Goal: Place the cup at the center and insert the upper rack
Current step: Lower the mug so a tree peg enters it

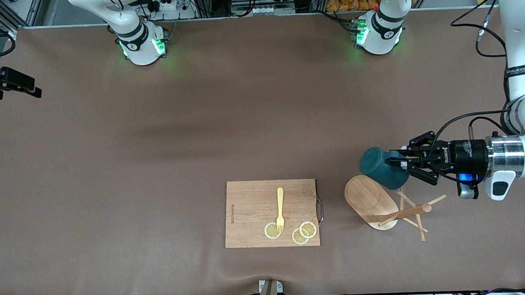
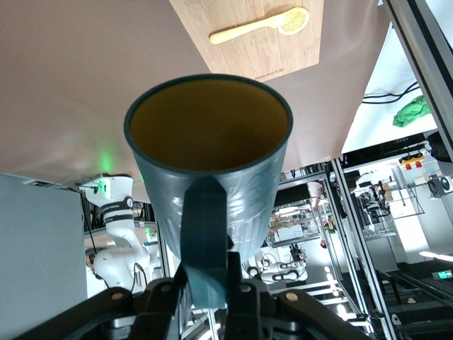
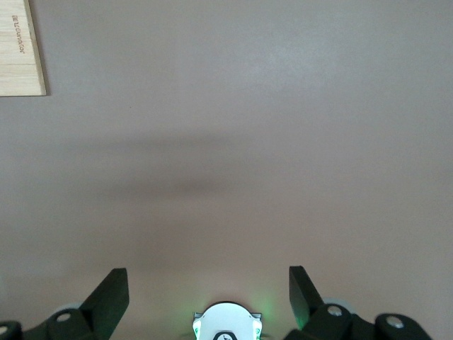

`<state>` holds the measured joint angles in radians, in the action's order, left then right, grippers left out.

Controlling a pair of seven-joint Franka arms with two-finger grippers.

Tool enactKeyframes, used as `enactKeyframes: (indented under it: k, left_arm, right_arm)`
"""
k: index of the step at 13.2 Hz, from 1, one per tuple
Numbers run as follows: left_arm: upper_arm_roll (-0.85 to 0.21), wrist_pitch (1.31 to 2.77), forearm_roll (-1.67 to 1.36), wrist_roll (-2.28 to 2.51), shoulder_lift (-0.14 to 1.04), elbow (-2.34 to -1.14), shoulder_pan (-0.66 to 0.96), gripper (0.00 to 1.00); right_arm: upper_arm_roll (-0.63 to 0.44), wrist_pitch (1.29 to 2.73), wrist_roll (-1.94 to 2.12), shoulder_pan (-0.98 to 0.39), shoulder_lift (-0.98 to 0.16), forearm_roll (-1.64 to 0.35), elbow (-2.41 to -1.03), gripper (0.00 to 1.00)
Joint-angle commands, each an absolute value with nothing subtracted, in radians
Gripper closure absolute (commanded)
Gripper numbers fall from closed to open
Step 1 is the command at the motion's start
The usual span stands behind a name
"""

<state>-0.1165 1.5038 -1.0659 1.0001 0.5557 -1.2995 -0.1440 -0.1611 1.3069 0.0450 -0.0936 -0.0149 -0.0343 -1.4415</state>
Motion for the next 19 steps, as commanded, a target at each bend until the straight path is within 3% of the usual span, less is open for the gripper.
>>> enactKeyframes:
  k: [1, 12, 15, 19]
  left_arm:
    - [-0.124, 1.489, -1.094, 0.986, 0.568, -1.293, -0.15, 1.0]
    - [-0.107, 1.568, -1.081, 0.994, 0.617, -1.29, -0.149, 1.0]
    - [-0.091, 1.569, -1.078, 0.994, 0.617, -1.29, -0.149, 1.0]
    - [-0.057, 1.583, -1.078, 0.991, 0.623, -1.287, -0.138, 1.0]
  right_arm:
    - [-0.164, 1.29, 0.026, -0.1, -0.012, -0.031, -1.427, 0.0]
    - [-0.161, 1.292, 0.026, -0.087, -0.014, -0.041, -1.43, 0.0]
    - [-0.1, 1.292, 0.026, -0.034, -0.012, -0.04, -1.431, 0.0]
    - [-0.094, 1.292, 0.028, -0.029, -0.012, -0.037, -1.433, 0.0]
